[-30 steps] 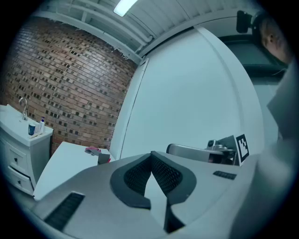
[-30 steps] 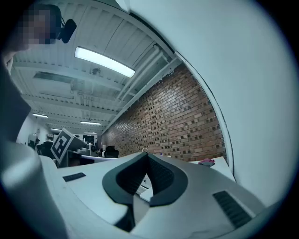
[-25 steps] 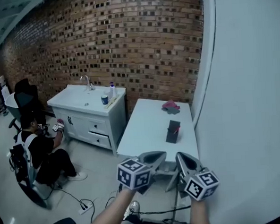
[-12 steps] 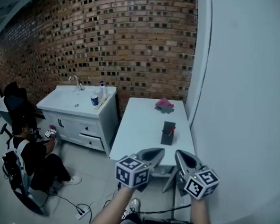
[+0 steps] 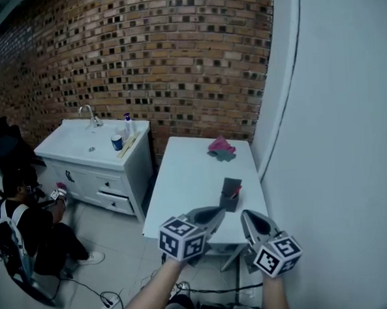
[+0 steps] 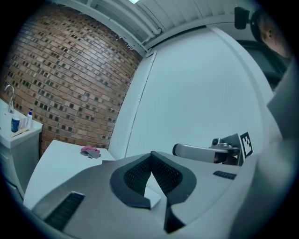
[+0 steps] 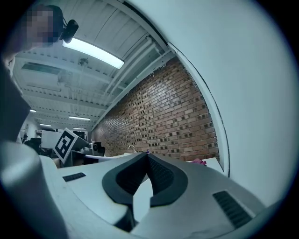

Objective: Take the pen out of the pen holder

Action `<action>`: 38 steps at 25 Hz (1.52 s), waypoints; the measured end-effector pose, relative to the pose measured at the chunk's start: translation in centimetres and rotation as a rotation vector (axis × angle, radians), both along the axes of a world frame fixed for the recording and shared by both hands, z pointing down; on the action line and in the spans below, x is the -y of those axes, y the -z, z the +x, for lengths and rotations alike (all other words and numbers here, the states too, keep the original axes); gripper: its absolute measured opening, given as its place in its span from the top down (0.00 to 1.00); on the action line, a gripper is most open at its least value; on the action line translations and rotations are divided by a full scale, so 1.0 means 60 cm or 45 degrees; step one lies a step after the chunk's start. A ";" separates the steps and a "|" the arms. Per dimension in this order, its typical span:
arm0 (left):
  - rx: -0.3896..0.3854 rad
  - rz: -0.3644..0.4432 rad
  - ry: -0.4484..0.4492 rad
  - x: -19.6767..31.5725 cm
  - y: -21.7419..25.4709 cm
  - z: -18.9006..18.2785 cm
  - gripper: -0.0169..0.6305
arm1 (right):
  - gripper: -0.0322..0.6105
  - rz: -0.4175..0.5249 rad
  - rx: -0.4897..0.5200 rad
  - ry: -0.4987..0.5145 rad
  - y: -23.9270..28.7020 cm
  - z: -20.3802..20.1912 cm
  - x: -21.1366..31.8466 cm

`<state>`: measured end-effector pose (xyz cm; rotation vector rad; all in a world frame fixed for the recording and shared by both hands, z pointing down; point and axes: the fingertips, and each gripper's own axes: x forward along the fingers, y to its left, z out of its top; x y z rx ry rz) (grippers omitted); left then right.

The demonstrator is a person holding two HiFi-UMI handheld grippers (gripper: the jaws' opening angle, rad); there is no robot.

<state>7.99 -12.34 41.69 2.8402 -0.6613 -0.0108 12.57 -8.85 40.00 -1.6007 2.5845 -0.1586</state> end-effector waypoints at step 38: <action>0.077 -0.091 -0.052 0.299 -0.017 0.062 0.97 | 0.95 -0.150 -0.029 -0.067 -0.011 0.058 0.325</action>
